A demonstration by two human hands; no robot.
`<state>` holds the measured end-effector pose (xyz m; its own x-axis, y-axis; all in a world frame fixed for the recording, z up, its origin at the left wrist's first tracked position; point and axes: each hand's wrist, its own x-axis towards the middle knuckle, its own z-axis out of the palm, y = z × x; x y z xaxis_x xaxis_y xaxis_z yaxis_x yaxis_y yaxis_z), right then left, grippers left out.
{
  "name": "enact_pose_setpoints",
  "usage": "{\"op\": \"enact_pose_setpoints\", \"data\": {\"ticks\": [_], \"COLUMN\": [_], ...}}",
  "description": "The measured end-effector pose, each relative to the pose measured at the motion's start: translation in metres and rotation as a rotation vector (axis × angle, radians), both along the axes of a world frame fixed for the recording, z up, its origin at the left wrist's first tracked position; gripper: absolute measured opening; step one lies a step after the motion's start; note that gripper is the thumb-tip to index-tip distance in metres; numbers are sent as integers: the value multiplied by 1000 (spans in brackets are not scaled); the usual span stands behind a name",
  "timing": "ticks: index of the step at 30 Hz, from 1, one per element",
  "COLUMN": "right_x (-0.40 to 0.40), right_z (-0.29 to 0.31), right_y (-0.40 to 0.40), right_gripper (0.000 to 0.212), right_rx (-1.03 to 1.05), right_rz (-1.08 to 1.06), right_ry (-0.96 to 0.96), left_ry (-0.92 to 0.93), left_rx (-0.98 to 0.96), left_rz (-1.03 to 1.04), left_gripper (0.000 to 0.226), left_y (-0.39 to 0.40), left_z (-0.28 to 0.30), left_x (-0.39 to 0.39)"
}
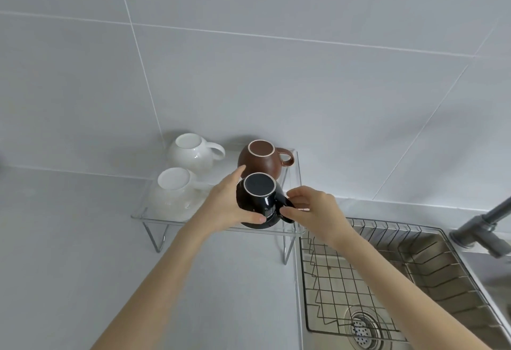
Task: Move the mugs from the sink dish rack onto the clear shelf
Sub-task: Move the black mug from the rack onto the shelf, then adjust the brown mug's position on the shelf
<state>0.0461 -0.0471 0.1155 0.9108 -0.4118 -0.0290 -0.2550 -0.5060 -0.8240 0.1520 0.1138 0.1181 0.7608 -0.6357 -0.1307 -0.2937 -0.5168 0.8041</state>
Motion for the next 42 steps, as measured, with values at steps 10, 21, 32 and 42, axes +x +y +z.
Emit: {"op": "enact_pose_setpoints", "data": {"ticks": [10, 21, 32, 42], "right_x": [-6, 6, 45, 110], "right_z": [-6, -7, 20, -5], "right_y": [2, -20, -49, -60], "right_gripper": [17, 22, 21, 32], "right_rx": [-93, -83, -229, -317], "right_rz": [-58, 8, -29, -24], "right_ry": [-180, -113, -42, -22], "left_ry": [90, -31, -27, -118], "left_rx": [-84, -77, -141, -118], "left_rz": [-82, 39, 141, 150], "left_gripper": [103, 100, 59, 41], "left_y": [6, 7, -9, -58], "left_z": [-7, -17, 5, 0], "left_x": [22, 8, 27, 66]}}
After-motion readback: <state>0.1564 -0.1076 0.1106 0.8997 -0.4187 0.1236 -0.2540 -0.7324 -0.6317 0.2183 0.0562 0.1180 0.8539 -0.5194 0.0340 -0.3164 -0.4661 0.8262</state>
